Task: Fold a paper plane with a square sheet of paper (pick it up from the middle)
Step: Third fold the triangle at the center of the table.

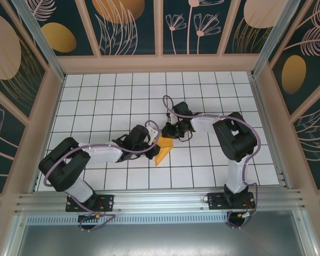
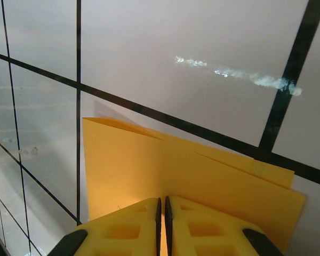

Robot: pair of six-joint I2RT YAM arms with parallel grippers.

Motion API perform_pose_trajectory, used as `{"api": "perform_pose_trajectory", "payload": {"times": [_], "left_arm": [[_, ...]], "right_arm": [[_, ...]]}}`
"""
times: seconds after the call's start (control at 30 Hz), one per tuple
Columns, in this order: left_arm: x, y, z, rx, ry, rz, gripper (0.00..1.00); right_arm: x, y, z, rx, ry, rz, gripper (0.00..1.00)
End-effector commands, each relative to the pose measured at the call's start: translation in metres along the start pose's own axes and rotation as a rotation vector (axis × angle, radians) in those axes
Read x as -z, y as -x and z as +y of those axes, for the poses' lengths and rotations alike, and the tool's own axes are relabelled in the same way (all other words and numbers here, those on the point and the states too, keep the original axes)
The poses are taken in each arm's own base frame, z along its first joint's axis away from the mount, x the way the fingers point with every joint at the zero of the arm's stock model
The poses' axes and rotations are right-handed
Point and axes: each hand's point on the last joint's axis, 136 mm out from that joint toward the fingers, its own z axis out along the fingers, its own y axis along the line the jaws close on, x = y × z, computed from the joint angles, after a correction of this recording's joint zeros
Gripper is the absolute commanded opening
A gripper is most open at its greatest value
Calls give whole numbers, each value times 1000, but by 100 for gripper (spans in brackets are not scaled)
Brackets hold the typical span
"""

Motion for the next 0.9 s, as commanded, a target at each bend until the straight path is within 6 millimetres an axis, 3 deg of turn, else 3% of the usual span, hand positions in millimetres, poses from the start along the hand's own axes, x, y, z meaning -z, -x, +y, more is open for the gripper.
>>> {"api": "perform_pose_trajectory", "payload": {"times": [0.0,0.87], "left_arm": [[-3,0,7,-17,23,4,1],[-9,-9,20,9,69,10,5]], "right_arm": [[-8,-14,-10,-34,-23,51,15],[-8,-14,-12,-42,-27,51,15]]}}
